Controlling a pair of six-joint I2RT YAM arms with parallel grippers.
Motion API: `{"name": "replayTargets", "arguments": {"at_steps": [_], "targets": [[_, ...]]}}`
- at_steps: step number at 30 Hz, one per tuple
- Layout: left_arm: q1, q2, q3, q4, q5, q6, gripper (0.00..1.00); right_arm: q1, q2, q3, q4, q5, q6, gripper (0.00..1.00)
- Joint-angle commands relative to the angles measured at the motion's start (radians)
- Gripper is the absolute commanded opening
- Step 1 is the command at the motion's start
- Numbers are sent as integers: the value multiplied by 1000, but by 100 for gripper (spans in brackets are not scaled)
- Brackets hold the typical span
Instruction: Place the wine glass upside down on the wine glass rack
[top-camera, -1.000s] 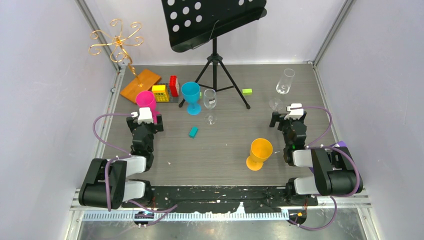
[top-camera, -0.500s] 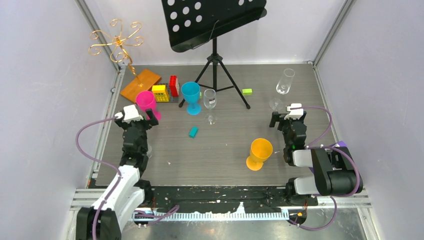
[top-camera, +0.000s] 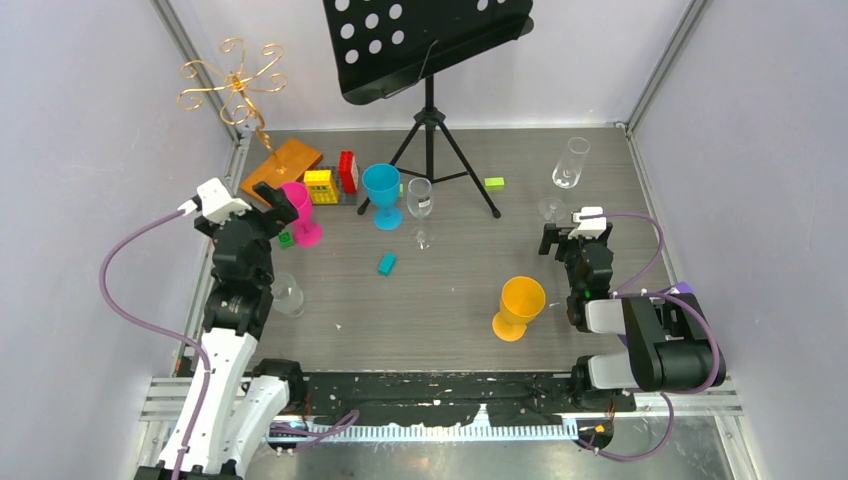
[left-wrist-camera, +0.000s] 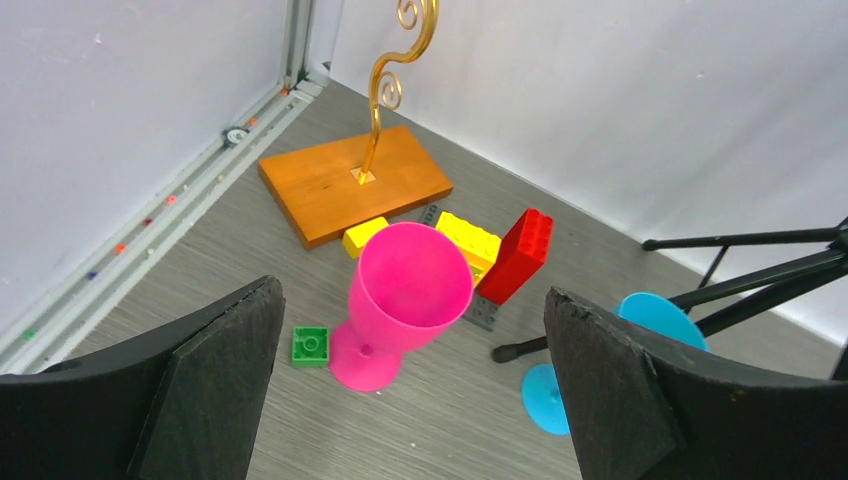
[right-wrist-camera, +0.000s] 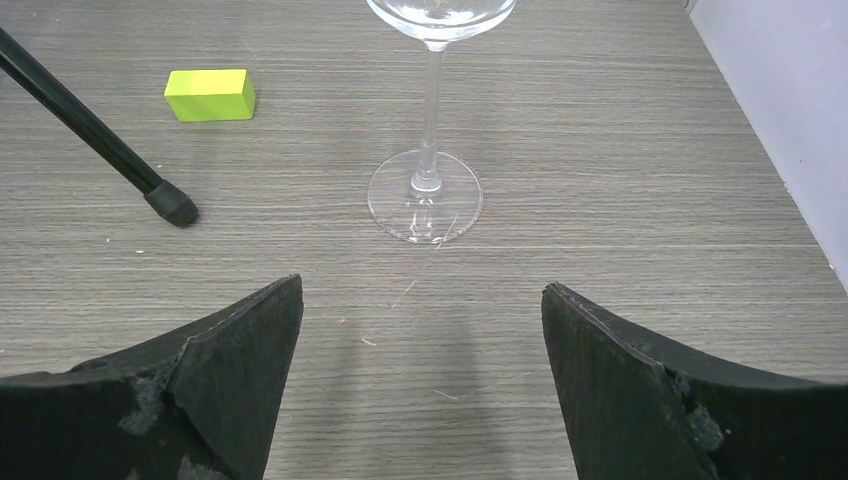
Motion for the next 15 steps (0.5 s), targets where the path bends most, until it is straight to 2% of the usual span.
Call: {"name": "replayTargets", "arguments": {"at_steps": [1, 9, 15], "targets": [[3, 7, 80, -173, 14, -104, 99, 2, -1, 26, 48, -7, -13, 95], [23, 30, 165, -246, 100, -104, 100, 2, -27, 42, -3, 46, 6, 95], [54, 69, 232, -324, 99, -145, 100, 2, -187, 127, -287, 49, 16, 95]]}}
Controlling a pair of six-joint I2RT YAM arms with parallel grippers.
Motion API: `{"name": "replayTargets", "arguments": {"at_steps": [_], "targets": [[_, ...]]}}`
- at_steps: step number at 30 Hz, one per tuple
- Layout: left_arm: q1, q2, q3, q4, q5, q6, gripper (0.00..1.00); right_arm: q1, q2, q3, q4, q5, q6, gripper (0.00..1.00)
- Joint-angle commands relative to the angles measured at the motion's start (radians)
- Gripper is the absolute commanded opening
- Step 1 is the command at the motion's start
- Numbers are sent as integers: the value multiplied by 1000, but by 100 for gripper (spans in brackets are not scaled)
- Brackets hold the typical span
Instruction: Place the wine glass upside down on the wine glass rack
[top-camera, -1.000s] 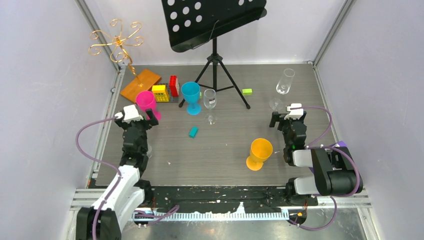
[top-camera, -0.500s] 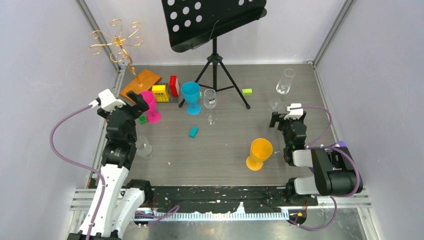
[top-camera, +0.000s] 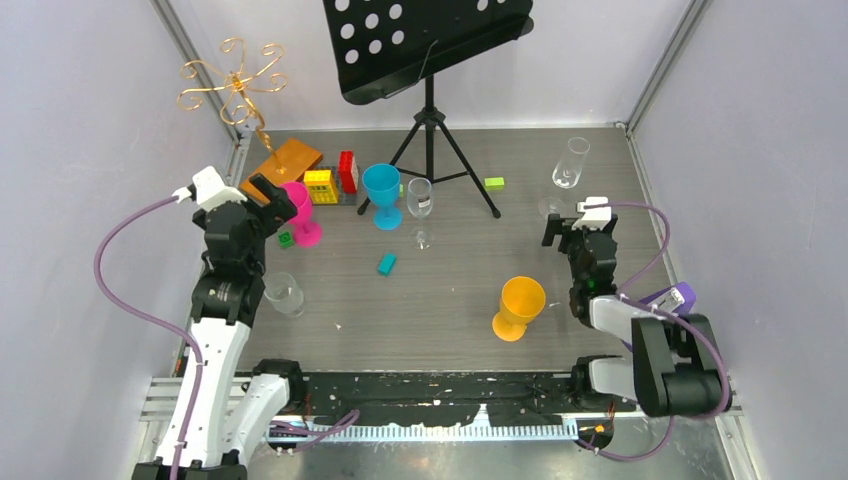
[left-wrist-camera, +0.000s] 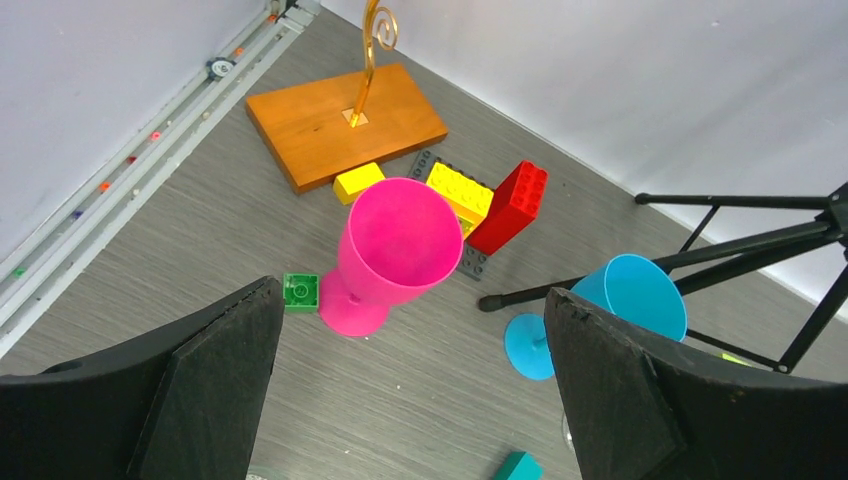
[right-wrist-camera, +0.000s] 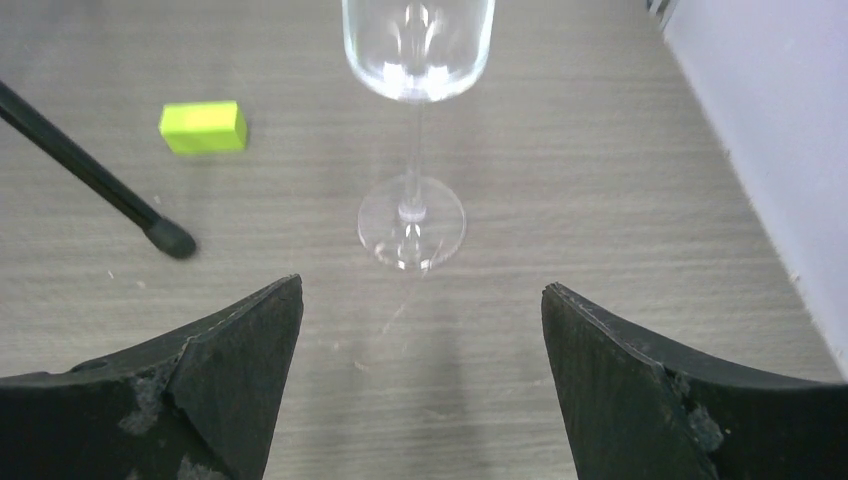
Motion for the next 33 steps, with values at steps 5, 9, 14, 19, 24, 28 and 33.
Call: {"name": "replayTargets", "arguments": {"at_steps": [5, 9, 14, 19, 24, 28, 33], "targets": [[70, -11, 74, -132, -24, -142, 99, 2, -305, 81, -284, 4, 96, 95], [70, 8, 125, -177, -41, -151, 99, 2, -406, 129, -433, -16, 211, 95], [70, 33, 216, -206, -17, -156, 99, 2, -488, 295, -758, 14, 348, 95], [130, 60, 298, -223, 74, -231, 99, 2, -526, 404, -906, -103, 397, 95], [260, 109, 365, -177, 240, -363, 98, 1, -575, 459, -987, -183, 459, 95], [330, 140, 342, -61, 323, -399, 96, 1, -587, 508, -1040, -231, 474, 95], [395, 128, 238, 123, 467, -369, 96, 2, -603, 529, -1081, -284, 487, 95]]}}
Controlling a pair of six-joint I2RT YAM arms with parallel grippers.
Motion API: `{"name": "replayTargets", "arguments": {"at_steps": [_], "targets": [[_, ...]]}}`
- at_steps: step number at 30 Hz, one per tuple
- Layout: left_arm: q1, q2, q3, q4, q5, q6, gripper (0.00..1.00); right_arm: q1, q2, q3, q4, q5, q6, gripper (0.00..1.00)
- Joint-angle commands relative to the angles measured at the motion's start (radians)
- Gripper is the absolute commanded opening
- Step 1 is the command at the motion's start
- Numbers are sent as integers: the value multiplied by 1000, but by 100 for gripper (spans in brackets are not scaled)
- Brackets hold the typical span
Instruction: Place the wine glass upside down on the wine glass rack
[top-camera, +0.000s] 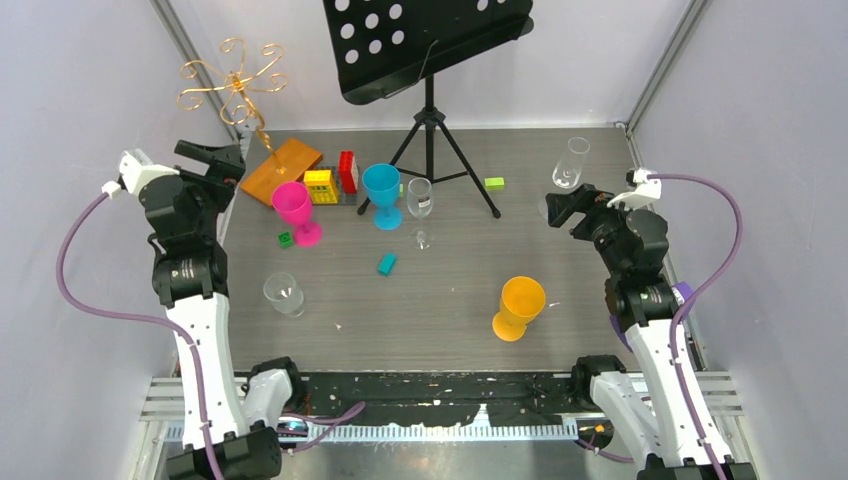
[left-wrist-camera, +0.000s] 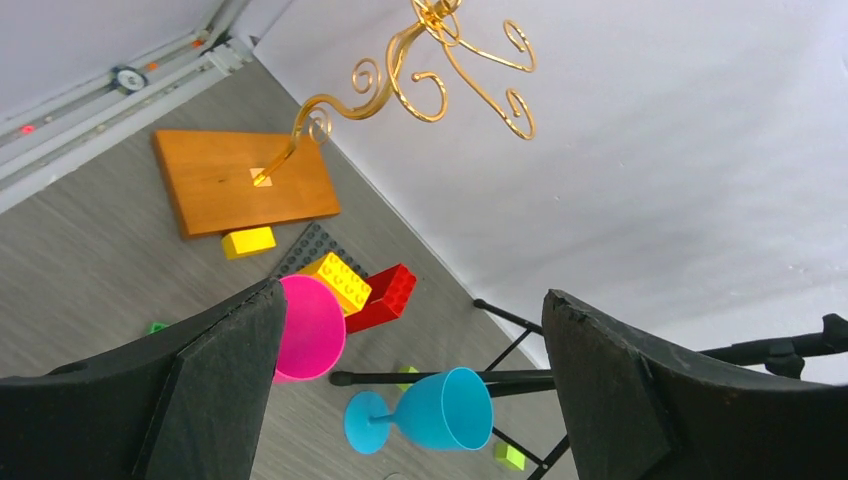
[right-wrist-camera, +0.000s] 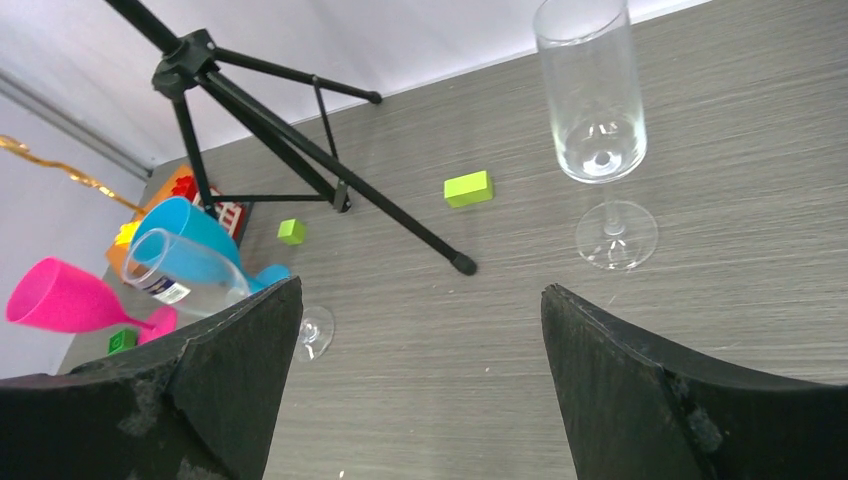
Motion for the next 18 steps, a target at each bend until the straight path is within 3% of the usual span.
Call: {"name": "replayTargets", "arguments": {"at_steps": [1, 5, 8, 10, 12, 15, 18], "targets": [[50, -23, -89, 250, 181, 21, 95, 2, -29, 49, -40, -86, 33, 95], [50, -45, -215, 428, 220, 126, 92, 2, -33, 42, -37, -112, 28, 95], [39, -68, -382, 677, 223, 222, 91, 2, -23, 47, -36, -133, 11, 95], [2, -76, -507, 899, 169, 325, 93, 3, -18, 48, -28, -145, 6, 95], [-52, -80, -593, 1024, 96, 449, 94, 3, -14, 49, -20, -158, 6, 95], [-141, -51, -616, 1090, 67, 665, 96, 8, -6, 48, -8, -175, 11, 95], [-172, 19, -647, 1234, 52, 748, 98, 10, -1, 43, 4, -190, 16, 95]]}}
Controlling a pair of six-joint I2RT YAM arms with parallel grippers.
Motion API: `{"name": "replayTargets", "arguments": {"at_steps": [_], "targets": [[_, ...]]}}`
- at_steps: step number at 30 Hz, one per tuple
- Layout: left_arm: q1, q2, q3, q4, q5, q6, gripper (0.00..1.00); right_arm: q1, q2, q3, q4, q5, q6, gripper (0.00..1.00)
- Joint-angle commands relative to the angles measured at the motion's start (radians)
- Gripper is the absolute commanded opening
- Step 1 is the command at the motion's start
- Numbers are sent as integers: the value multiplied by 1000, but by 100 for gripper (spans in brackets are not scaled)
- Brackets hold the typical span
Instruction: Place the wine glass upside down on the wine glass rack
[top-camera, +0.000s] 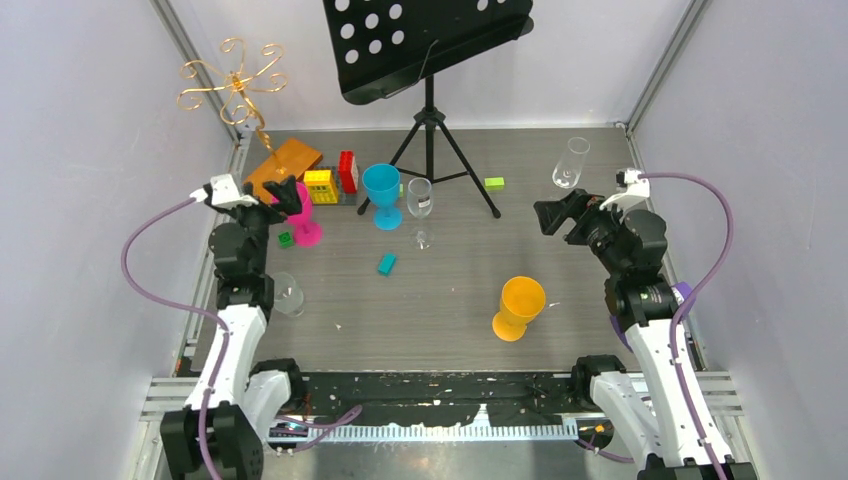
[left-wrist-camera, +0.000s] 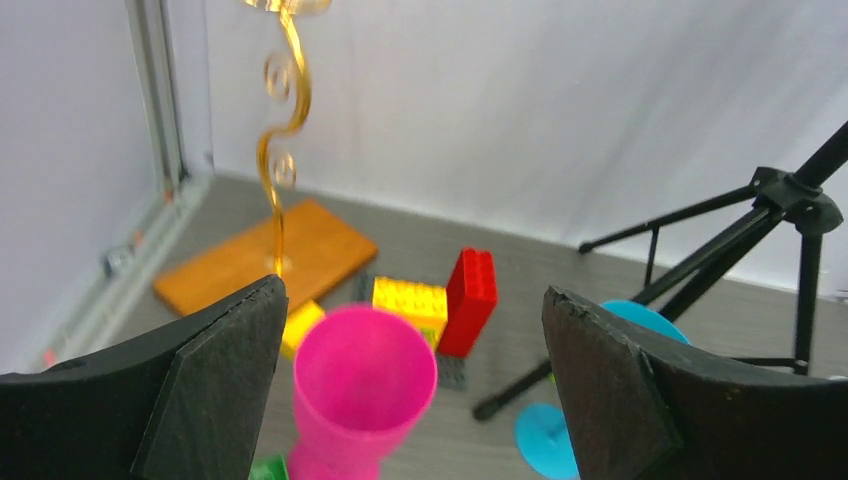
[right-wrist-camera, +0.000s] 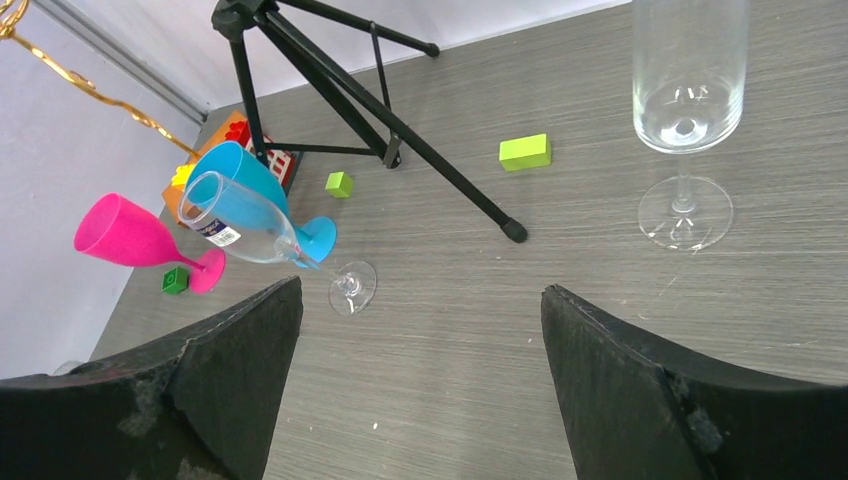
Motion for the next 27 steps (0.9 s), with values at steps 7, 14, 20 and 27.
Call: {"name": "replayTargets", "arguments": {"at_steps": [7, 14, 20, 27], "targets": [[-37, 251, -48, 708, -73, 298, 99, 8, 27, 50, 45, -53, -18, 95], [-23, 422, -23, 921, -98, 276, 99, 8, 67, 68, 47, -62, -28, 95], [19, 576, 62, 993, -72, 213, 98, 7, 106, 92, 47, -91, -29, 96], [60, 733, 176, 1023, -23, 171, 98, 7, 158, 132, 46, -108, -26, 96]]}}
